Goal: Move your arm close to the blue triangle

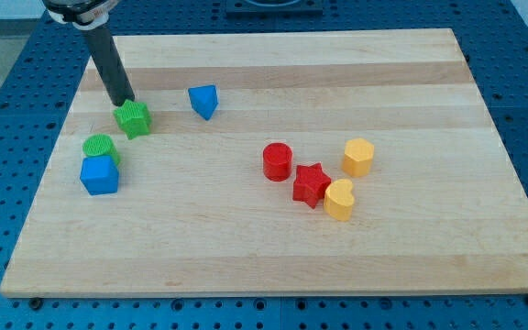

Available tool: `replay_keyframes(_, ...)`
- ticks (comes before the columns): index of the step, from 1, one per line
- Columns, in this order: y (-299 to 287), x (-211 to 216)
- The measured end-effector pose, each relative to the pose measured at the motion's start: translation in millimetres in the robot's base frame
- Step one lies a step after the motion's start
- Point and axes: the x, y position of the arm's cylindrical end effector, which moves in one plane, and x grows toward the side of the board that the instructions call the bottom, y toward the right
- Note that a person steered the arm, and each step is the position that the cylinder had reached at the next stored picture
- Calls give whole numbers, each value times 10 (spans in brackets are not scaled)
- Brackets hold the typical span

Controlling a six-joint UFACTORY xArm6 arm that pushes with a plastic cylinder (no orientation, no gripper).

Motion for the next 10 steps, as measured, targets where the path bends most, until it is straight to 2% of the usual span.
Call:
replay_keyframes(2,-81,-409)
replay_keyframes(5,73,-410)
replay_keyframes(6,251,-410)
replay_keyframes(7,702,-410)
replay_keyframes(10,719,-355)
